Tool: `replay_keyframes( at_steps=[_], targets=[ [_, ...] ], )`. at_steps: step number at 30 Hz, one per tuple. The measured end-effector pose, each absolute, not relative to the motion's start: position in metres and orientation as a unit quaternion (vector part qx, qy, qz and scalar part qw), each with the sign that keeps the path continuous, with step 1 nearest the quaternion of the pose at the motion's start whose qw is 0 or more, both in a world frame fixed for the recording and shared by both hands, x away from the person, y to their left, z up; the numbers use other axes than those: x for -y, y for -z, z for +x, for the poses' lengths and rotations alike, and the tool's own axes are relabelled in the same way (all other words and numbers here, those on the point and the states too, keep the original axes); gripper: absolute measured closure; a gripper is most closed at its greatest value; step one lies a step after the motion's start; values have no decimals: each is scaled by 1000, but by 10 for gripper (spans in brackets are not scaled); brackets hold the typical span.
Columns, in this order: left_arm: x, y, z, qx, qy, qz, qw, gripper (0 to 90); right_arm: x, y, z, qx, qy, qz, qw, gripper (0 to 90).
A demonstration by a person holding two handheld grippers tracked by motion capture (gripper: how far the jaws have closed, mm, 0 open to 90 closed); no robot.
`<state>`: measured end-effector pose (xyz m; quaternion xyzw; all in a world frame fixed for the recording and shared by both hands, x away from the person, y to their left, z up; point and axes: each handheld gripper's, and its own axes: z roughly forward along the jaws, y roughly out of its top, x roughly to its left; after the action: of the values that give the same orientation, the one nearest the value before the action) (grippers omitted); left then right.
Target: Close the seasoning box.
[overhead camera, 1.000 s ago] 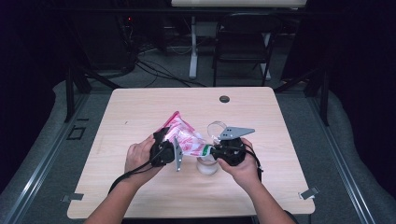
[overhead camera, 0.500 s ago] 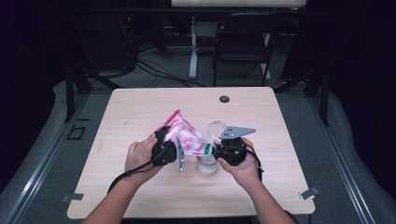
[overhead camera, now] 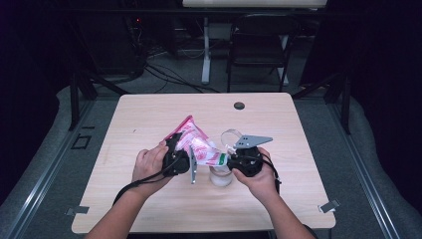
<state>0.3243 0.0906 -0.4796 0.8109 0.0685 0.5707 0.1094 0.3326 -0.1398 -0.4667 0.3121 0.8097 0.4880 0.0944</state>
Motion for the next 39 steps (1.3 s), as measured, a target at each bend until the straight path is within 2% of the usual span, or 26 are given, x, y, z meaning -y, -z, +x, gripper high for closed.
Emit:
replay_keyframes(
  at_steps=[39],
  targets=[
    [-81, 476, 320, -29, -598, 796, 87, 628, 145, 472, 333, -810, -479, 323, 98, 900]
  ],
)
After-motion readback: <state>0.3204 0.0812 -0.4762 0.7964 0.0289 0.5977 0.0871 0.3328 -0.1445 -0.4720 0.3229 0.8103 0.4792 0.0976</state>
